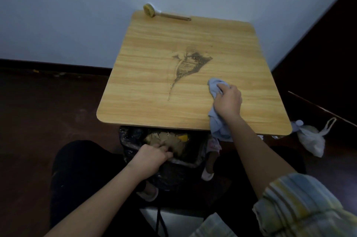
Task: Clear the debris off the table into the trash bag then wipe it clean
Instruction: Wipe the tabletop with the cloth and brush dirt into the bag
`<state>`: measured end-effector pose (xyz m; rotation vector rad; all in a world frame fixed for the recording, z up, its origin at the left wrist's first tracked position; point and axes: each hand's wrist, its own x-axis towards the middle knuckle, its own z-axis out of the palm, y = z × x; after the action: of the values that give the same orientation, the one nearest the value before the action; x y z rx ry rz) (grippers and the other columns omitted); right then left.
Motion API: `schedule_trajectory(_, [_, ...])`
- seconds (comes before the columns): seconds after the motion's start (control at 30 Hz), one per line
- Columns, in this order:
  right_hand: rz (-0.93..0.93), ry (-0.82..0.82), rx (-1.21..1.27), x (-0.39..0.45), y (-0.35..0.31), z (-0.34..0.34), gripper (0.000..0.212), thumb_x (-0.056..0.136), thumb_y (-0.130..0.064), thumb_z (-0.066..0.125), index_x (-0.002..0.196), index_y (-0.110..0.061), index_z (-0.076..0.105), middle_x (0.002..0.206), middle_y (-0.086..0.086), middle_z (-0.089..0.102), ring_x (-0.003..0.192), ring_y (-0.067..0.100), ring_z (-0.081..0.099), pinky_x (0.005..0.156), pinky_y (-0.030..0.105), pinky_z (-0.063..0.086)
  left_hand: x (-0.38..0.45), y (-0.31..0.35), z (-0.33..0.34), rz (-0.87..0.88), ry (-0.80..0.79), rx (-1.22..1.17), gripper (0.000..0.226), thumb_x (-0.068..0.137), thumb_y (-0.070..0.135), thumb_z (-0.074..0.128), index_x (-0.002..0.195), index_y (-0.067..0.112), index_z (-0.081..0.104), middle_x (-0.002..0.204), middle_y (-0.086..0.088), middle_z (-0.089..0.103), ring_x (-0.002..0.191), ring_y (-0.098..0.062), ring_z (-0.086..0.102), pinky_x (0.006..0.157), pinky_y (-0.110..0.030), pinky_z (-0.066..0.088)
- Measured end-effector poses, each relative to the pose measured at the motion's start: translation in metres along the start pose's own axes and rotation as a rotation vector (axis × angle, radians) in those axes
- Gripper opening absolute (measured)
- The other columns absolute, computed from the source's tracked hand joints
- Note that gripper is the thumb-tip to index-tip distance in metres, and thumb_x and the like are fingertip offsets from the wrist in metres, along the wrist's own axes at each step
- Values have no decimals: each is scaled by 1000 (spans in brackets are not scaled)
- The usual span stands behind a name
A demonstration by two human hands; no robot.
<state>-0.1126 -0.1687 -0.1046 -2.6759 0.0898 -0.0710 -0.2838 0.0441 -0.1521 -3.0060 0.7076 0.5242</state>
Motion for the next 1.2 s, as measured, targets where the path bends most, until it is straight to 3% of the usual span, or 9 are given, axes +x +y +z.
schedule_trajectory(0.17, [112,71,-70,25,2,12,34,100,-13,37,129,-14,56,136,15,44,128,33,37,104,41,29,4,0,13,17,-27,18,35,95,14,41,127,26,49,128,1,50,118,-24,48,73,-35,45])
schedule_trajectory(0.37, [148,92,-110,72,-3,26,34,99,-17,41,130,-14,53,139,14,40,131,31,34,107,42,25,8,-2,24,66,-38,44,34,85,16,58,117,26,58,117,0,59,114,-26,55,66,-32,49])
schedule_trajectory(0.47, [160,113,-121,99,-7,31,31,96,-15,43,125,-13,54,136,15,41,129,33,35,106,42,25,15,-5,20,155,-67,74,34,55,29,83,86,31,70,85,7,66,79,-16,66,46,-21,44])
schedule_trajectory(0.53, [170,113,-126,116,-9,32,29,94,-14,45,122,-12,55,136,15,41,129,33,36,106,41,24,20,-10,23,170,-76,85,39,42,37,88,77,33,70,76,10,65,69,-11,64,41,-17,39])
schedule_trajectory(0.7, [181,106,-170,152,-17,34,24,97,-13,45,118,-12,56,137,13,41,128,32,37,108,41,25,29,-15,34,218,-105,90,43,52,29,86,91,33,69,93,9,67,82,-13,64,49,-20,43])
schedule_trajectory(0.8, [112,80,-162,165,-23,35,20,95,-6,44,104,-12,60,127,15,45,124,34,40,105,42,27,31,-20,34,206,-121,116,47,47,38,87,89,36,67,91,13,66,80,-9,63,50,-19,43])
schedule_trajectory(0.9, [11,65,-140,166,-28,36,22,91,2,38,80,-12,51,104,12,40,114,35,44,90,40,29,29,-22,37,197,-159,102,50,37,41,90,81,37,68,82,14,65,72,-7,62,46,-18,41])
schedule_trajectory(1.03, [-173,-12,-151,164,-30,37,22,94,0,35,89,-9,55,102,16,42,106,38,44,80,41,27,27,-21,39,207,-139,98,47,36,41,90,77,34,67,78,13,63,70,-8,61,47,-18,43])
schedule_trajectory(1.2, [-461,-178,-91,143,-36,36,40,95,-3,41,123,-17,66,125,15,53,116,38,44,90,45,39,26,-18,35,217,-83,79,43,38,34,89,73,33,66,75,12,63,68,-8,61,45,-17,41])
